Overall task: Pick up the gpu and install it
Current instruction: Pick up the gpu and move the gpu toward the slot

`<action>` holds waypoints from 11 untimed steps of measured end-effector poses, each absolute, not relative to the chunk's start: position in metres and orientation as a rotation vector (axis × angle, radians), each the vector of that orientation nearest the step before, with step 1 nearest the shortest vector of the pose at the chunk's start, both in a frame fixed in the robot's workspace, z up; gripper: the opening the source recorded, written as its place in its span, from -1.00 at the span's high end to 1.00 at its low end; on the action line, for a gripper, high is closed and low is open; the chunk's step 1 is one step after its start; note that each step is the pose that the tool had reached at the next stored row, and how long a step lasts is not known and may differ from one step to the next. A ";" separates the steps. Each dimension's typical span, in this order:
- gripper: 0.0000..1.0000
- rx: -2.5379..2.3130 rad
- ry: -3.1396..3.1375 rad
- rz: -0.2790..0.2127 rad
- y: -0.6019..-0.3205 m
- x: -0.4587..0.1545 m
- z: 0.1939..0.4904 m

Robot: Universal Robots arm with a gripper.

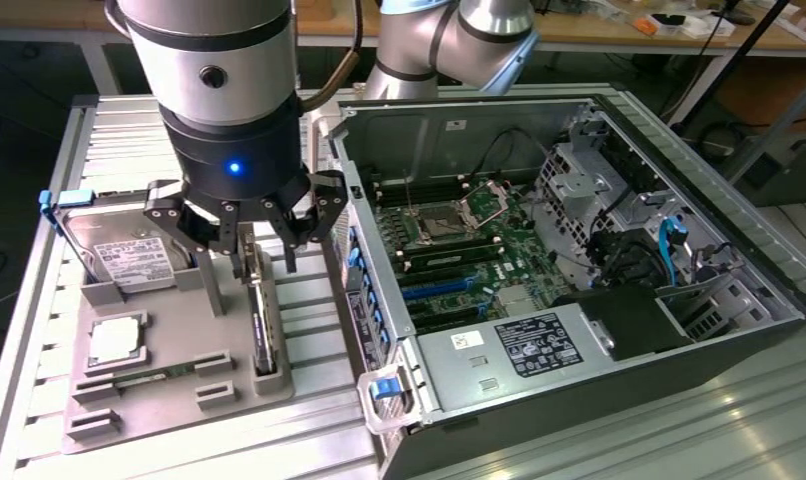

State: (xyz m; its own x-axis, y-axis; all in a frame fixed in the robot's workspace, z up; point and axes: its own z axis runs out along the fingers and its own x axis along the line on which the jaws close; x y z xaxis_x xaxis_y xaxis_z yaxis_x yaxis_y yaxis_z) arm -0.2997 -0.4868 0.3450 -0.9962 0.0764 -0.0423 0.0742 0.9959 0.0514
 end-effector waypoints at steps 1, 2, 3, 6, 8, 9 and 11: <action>0.04 0.117 3.094 0.077 -0.487 -0.300 0.345; 0.04 0.117 3.094 0.077 -0.488 -0.300 0.344; 0.04 0.117 3.094 0.077 -0.488 -0.300 0.344; 0.04 0.117 3.094 0.077 -0.489 -0.300 0.342; 0.04 0.117 3.094 0.077 -0.491 -0.301 0.340; 0.04 0.117 3.094 0.077 -0.491 -0.301 0.340; 0.04 0.117 3.093 0.077 -0.493 -0.301 0.338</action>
State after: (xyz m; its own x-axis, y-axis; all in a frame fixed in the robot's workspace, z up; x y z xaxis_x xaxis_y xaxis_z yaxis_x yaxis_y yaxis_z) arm -0.3014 -0.4929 0.3375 -0.9961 0.0764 -0.0440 0.0741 0.9959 0.0514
